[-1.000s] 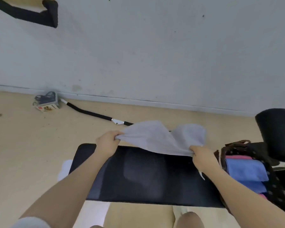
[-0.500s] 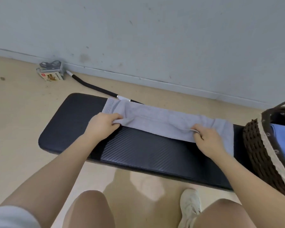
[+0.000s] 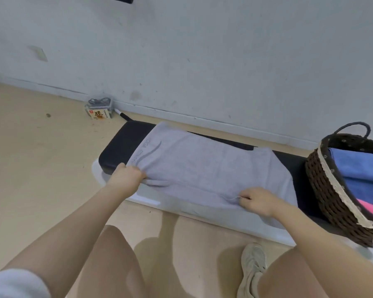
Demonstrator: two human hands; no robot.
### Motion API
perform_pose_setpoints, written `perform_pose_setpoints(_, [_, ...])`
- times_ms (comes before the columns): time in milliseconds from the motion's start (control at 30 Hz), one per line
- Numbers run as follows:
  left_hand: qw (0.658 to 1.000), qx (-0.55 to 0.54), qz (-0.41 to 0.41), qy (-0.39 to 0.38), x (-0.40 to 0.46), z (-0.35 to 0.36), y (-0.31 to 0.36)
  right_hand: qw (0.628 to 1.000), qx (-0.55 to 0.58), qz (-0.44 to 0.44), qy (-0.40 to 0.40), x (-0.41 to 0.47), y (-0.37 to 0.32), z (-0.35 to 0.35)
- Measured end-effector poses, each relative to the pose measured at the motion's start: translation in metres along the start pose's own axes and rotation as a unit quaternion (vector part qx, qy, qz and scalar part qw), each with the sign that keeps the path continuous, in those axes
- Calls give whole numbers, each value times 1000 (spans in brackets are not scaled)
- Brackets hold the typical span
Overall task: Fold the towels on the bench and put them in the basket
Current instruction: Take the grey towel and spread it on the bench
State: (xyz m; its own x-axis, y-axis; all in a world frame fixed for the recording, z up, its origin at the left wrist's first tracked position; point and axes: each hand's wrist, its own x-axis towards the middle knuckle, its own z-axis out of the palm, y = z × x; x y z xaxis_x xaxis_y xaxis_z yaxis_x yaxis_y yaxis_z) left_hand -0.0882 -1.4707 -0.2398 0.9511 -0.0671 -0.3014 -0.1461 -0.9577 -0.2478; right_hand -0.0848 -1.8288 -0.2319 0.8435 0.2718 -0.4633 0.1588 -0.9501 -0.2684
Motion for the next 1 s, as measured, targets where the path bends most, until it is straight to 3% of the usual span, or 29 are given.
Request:
perform_pose_setpoints(67, [998, -63, 2, -18, -8, 2, -2, 999, -14, 7, 37, -2, -15, -4])
perform_pose_setpoints(133, [979, -199, -33, 2, -11, 6, -8, 996, -20, 4, 90, 6, -35, -10])
perform_pose_setpoints(233, [917, -344, -139, 146, 2, 14, -24, 982, 25, -74, 170, 42, -75, -17])
perform_pose_setpoints(367, [858, -438, -212, 166, 20, 36, -44, 971, 128, -130, 154, 99, -138, -19])
perform_pose_setpoints(533, [864, -435, -191, 165, 33, 44, -49, 969, 83, -171, 156, 158, -201, -31])
perform_pose_setpoints(600, [876, -412, -188, 168, 39, 45, -47, 977, 39, -175, 119, 178, -219, -33])
perform_pose_setpoints(733, [862, -459, -149, 154, 41, 39, -51, 984, -13, -179, 21, 207, -242, -29])
perform_pose_setpoints(867, [740, -650, -93, 146, 33, 31, -61, 965, -170, -197, 39, 223, -251, -32])
perform_pose_setpoints(933, [705, -692, -77, 138, 32, 29, -65, 956, -222, -190, 36, 226, -254, -38])
perform_pose_setpoints(1000, [699, -705, -52, 108, 32, 28, -71, 948, -263, -171, 45, 230, -255, -43])
